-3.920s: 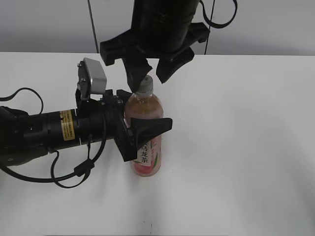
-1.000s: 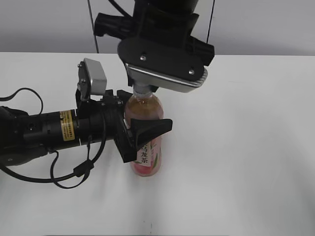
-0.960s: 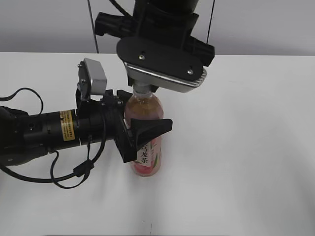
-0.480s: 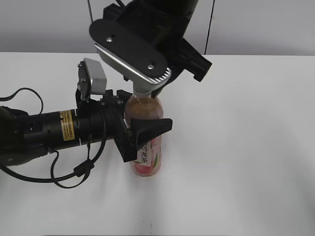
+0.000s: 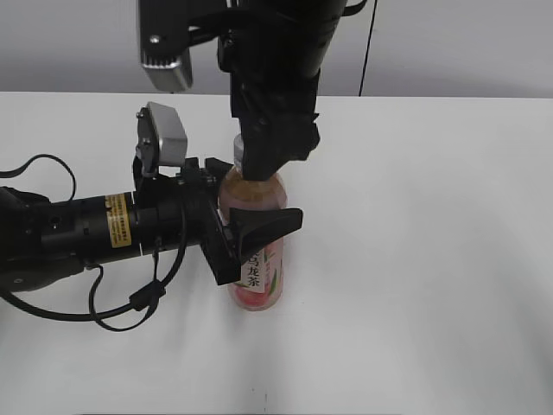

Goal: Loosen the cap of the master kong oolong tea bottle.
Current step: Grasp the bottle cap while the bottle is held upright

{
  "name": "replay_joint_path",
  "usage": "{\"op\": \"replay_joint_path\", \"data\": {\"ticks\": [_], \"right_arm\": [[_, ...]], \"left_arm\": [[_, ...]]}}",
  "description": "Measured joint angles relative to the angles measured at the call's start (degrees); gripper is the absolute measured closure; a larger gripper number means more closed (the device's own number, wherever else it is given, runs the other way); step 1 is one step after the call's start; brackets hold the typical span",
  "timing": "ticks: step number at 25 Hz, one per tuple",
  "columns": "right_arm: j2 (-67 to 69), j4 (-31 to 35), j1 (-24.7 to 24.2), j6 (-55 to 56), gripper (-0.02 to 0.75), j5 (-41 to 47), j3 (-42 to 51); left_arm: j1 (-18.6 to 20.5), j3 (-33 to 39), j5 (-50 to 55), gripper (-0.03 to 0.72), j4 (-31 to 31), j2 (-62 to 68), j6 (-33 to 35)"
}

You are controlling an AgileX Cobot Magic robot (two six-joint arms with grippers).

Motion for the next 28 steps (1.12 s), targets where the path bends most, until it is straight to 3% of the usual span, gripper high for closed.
{"op": "replay_joint_path", "data": {"ticks": [7,14,21,28], "right_arm": [[0.00,-1.48,0.00,30.23,0.160,0.00,-0.07],[0.00,-0.17,0.00,51.23,0.160,0.05,-0.07],[0.00,-0.82,0.00,64.99,0.206,0.10,-0.07],[0.08,-1.27,0.00,71.94,0.276,0.10,-0.07]], "left_arm": [[0.00,0.00,0.00,0.241,0.00,0.00,0.00],[0.00,0.00,0.00,0.241,0.00,0.00,-0.05],[0.00,0.00,0.00,0.241,0.06,0.00,-0.05],[0.00,0.00,0.00,0.241,0.23,0.00,-0.05]]}}
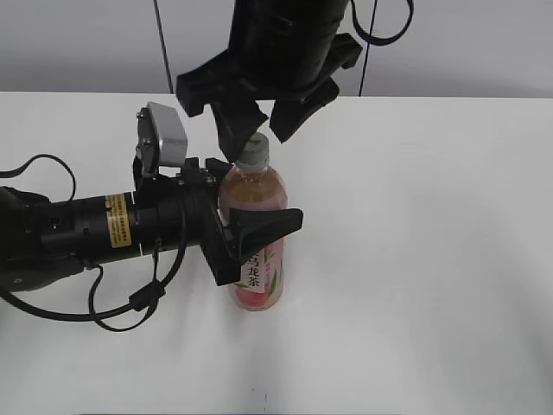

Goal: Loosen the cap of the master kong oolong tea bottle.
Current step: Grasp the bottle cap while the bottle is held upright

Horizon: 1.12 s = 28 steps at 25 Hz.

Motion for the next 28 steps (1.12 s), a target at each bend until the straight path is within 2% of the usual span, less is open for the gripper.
{"op": "replay_joint_path", "data": {"ticks": [6,10,15,19,28], "right_arm": [[1.32,0.06,0.00,1.06,0.333,0.00,0.00],[1.33,0.34,0.00,0.97,0.449,0.00,-0.05],[1.33,0.27,0.21,-3.99,0.459,0.00,-0.05],[1.33,0.27,0.25,-14.65,0.459,0.00,-0.05],[1.33,0.68,0.25,-51.51,0.459,0.06,-0.16]], "left_arm": [[0.00,0.00,0.00,0.241,0.05,0.00,0.00],[0.00,0.00,0.00,0.241,0.05,0.00,0.00],[0.00,0.00,0.00,0.241,0.05,0.00,0.00],[0.00,0.00,0.00,0.241,0.05,0.00,0.00],[0.00,0.00,0.00,0.241,0.16,0.00,0.11]]}}
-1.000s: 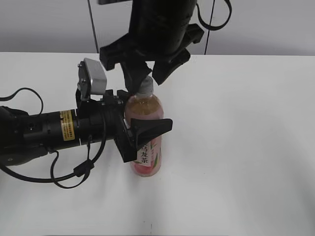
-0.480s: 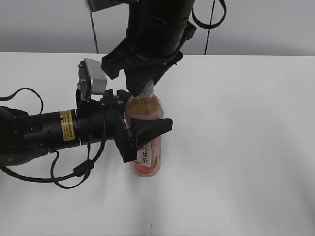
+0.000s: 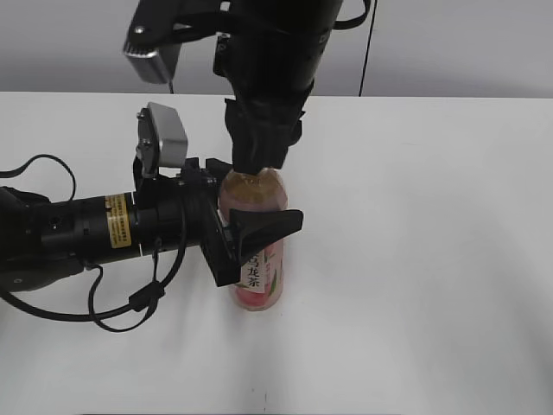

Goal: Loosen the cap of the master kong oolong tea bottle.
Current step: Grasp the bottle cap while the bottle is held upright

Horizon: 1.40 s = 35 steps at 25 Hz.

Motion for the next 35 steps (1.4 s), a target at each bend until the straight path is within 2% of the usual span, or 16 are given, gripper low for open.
{"op": "replay_joint_path", "data": {"ticks": [7,20,35], "right_arm": [[-0.06,0.18,0.00,-29.15,0.458,0.42,-0.09],[-0.06,0.06,0.00,-71.37,0.456,0.37,-0.20],[-0.06,-1.87,0.22,-92.95,0.456,0.15,-0.20]], "left_arm": [[0.00,0.00,0.00,0.241,0.09,0.00,0.17],[-0.06,0.00,0.00,0.241,-0.40,0.00,0.06],[-0.06,0.00,0.15,0.241,-0.87,0.00,-0.16]]}}
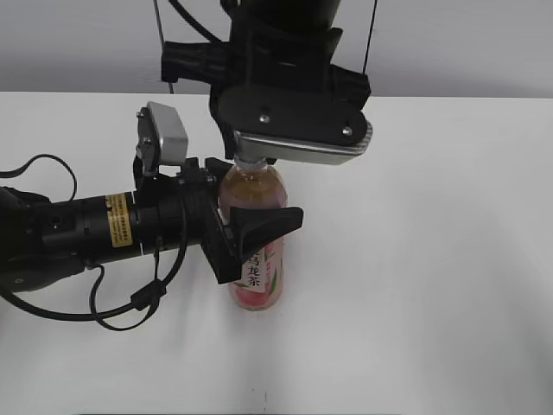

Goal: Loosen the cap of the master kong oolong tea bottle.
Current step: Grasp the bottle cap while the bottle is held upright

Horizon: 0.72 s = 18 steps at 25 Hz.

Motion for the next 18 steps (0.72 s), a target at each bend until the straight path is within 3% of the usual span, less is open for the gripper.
{"op": "replay_joint_path", "data": {"ticks": [6,18], "right_arm": [[-0.11,0.22,0.00,-7.27,0.456,-0.06,0.00],[-1.36,-0.09,0.00,-9.02,0.456,-0.01,0.48]], "left_arm": [[0.00,0.00,0.00,0.241,0.00,0.00,-0.04],[-0.16,0.00,-0.84,0.241,0.06,0.00,-0.04]]}}
